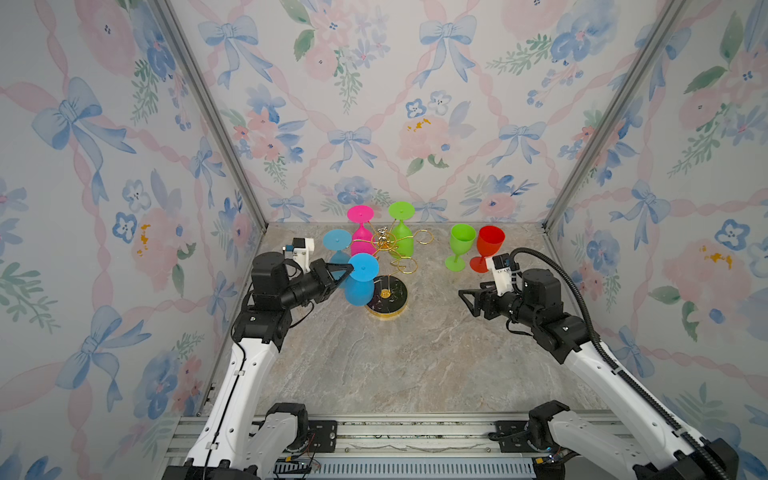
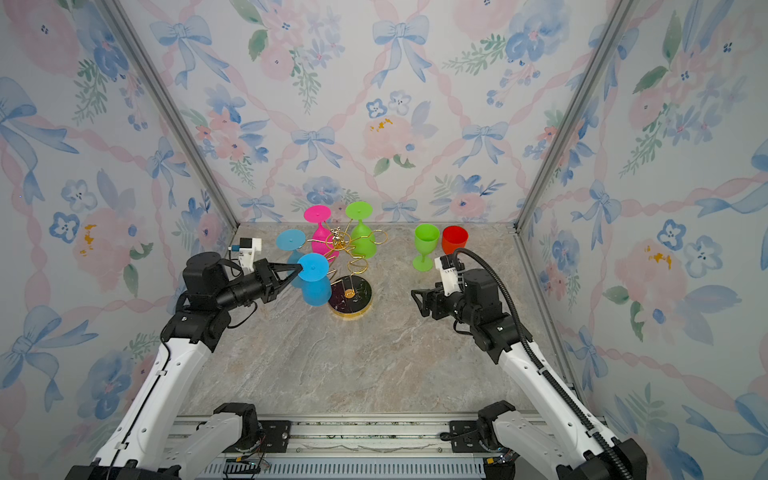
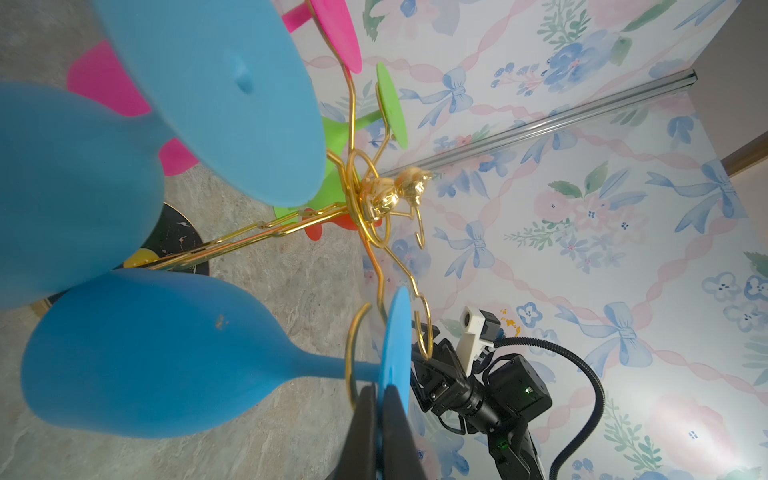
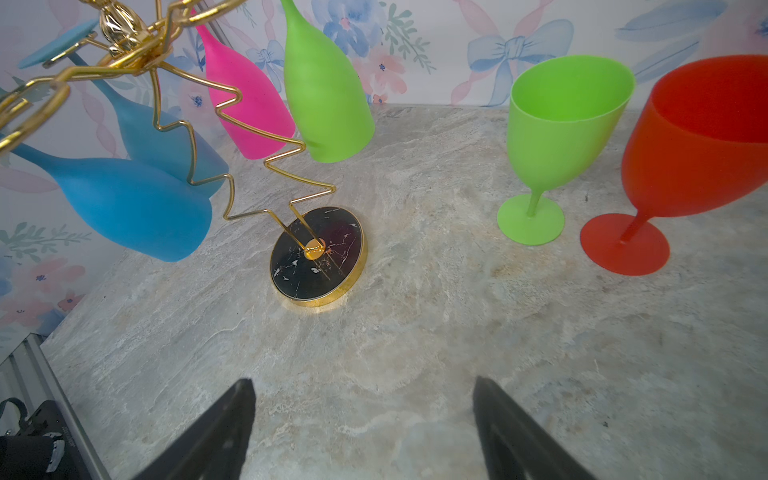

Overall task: Take the wine glass off the wine glass rack
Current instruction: 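Lift the blue glass off its rack hook with the left gripper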

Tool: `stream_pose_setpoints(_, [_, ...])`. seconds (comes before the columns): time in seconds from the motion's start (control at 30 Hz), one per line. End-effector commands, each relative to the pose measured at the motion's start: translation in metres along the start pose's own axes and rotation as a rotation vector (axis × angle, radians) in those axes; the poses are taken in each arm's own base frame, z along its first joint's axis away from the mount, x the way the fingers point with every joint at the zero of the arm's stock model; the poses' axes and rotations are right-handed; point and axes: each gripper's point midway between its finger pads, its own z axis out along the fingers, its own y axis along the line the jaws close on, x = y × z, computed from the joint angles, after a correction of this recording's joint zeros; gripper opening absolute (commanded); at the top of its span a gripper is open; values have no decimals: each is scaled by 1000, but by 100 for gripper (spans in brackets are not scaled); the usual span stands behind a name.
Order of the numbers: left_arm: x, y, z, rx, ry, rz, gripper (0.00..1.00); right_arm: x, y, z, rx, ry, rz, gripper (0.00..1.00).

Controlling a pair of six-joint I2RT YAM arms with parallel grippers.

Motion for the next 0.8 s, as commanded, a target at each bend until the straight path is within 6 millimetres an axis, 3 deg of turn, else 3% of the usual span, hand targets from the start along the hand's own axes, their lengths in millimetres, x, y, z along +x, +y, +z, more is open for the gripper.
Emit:
stream_pose_setpoints(0.0, [3, -6, 1, 30, 16, -9, 0, 1, 3, -3, -7, -10, 0, 84])
stream_pose_setpoints(0.37, [-1, -16, -5, 41, -16, -80, 0, 2, 3, -5, -6, -14, 6, 84])
stream_pose_setpoints(0.77, [-10, -11, -4, 17, -64, -203, 0, 4, 2, -8, 1, -20, 8, 84])
